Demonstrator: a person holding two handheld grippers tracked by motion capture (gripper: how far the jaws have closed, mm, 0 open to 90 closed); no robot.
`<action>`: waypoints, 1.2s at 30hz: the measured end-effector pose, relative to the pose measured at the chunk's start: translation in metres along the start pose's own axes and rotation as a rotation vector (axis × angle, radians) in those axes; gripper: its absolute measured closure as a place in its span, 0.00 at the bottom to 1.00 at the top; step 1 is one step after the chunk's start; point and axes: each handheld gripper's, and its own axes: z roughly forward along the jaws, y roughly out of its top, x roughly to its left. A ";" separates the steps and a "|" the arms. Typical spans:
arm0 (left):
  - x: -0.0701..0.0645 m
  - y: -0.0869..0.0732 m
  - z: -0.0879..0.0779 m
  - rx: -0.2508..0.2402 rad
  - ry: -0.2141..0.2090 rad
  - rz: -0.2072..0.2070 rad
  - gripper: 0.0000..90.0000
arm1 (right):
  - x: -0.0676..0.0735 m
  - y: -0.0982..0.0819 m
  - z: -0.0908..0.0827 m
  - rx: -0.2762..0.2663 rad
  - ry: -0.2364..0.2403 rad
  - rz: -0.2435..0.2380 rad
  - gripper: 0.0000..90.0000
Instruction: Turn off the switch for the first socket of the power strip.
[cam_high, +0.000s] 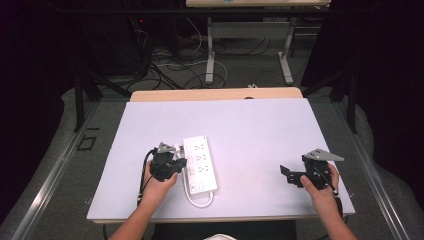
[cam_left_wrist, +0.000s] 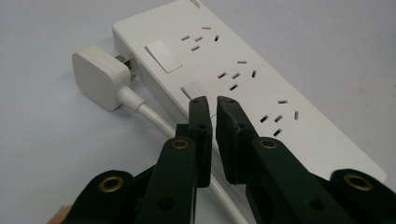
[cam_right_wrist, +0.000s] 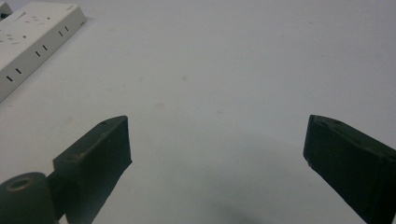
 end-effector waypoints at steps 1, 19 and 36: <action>0.000 0.000 0.000 0.001 -0.001 -0.005 0.94 | 0.000 0.000 0.000 0.001 0.001 0.000 0.08; 0.016 -0.003 0.001 -0.001 0.049 -0.045 0.94 | 0.000 0.000 0.000 -0.005 0.002 0.004 0.08; 0.030 -0.007 0.000 -0.013 0.081 -0.076 0.86 | -0.001 0.000 0.000 -0.010 -0.006 0.010 0.08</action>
